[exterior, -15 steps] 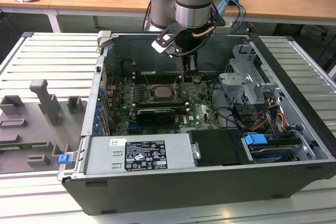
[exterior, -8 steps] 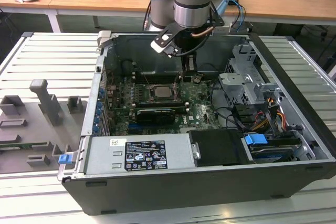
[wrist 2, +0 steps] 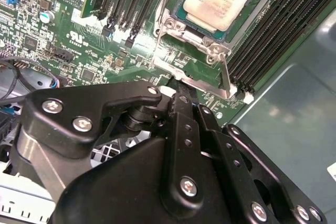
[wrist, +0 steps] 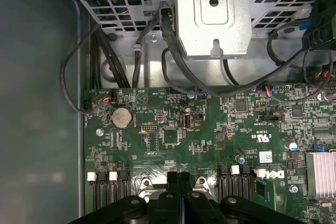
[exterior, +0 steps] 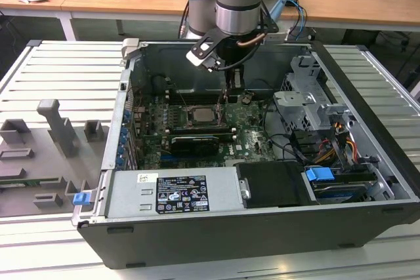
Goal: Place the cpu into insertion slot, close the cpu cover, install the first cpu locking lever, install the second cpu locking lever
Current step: 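Close the cpu cover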
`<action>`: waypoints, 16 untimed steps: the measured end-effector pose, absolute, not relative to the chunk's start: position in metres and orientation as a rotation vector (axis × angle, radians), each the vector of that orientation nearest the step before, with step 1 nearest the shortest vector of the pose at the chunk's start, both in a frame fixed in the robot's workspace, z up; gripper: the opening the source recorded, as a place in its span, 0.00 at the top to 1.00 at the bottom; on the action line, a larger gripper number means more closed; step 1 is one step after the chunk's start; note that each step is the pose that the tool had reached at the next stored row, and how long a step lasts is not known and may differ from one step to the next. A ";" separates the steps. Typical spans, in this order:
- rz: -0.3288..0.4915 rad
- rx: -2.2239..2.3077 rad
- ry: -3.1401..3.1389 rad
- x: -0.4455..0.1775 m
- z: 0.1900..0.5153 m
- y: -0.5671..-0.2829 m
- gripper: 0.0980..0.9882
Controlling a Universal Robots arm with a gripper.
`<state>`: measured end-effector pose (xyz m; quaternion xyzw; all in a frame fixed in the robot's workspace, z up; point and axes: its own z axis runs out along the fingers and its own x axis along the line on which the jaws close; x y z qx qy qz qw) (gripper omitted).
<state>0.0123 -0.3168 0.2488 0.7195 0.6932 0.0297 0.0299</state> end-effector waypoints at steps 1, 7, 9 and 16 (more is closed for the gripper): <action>0.092 2.218 2.137 0.012 0.249 -0.317 0.99; 0.092 2.218 2.137 0.009 0.249 -0.317 0.99; 0.092 2.218 2.137 0.008 0.249 -0.317 0.99; 0.092 2.218 2.137 0.006 0.249 -0.317 0.99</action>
